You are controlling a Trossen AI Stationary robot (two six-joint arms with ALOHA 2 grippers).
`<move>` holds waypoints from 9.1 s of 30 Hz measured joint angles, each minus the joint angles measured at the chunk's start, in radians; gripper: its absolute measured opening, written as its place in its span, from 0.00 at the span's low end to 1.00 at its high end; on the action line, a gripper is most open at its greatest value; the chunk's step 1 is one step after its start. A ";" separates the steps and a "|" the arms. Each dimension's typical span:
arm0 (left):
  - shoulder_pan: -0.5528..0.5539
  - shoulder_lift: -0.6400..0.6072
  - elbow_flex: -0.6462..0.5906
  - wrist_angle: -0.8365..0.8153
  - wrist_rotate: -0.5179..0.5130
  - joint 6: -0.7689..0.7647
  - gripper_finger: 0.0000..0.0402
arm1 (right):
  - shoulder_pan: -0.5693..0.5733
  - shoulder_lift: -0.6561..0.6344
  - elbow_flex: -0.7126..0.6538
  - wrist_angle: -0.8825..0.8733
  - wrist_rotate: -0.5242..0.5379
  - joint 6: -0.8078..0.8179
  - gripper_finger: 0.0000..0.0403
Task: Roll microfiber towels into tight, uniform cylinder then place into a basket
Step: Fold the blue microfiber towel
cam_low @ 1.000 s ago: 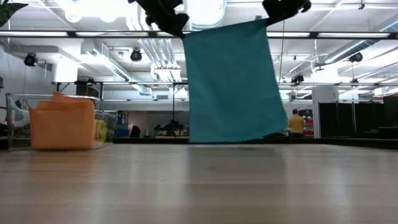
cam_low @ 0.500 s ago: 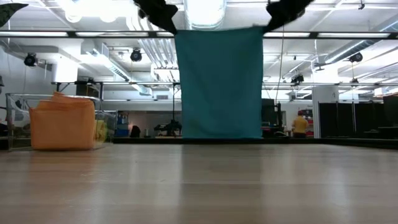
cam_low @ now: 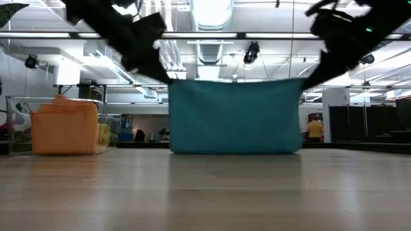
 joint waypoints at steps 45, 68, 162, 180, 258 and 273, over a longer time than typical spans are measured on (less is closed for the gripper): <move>-0.126 0.173 -0.183 0.344 -0.023 -0.290 0.00 | 0.315 0.397 0.099 -0.340 0.107 0.716 0.02; 0.149 0.373 -0.138 0.514 -0.027 -0.154 0.00 | -0.092 0.398 0.041 -0.159 0.097 0.462 0.02; 0.492 0.617 0.246 0.411 0.335 0.069 0.15 | -0.442 0.401 -0.039 0.217 0.017 0.243 0.02; 0.598 0.782 0.523 0.056 0.547 0.043 0.37 | -0.442 0.401 -0.039 0.224 -0.003 0.243 0.02; 0.588 0.575 0.506 -0.184 0.578 0.069 0.00 | -0.442 0.400 0.033 0.230 -0.046 0.150 0.02; 0.579 0.517 0.331 -0.054 0.420 0.043 0.00 | -0.442 0.400 0.034 0.223 -0.056 0.190 0.02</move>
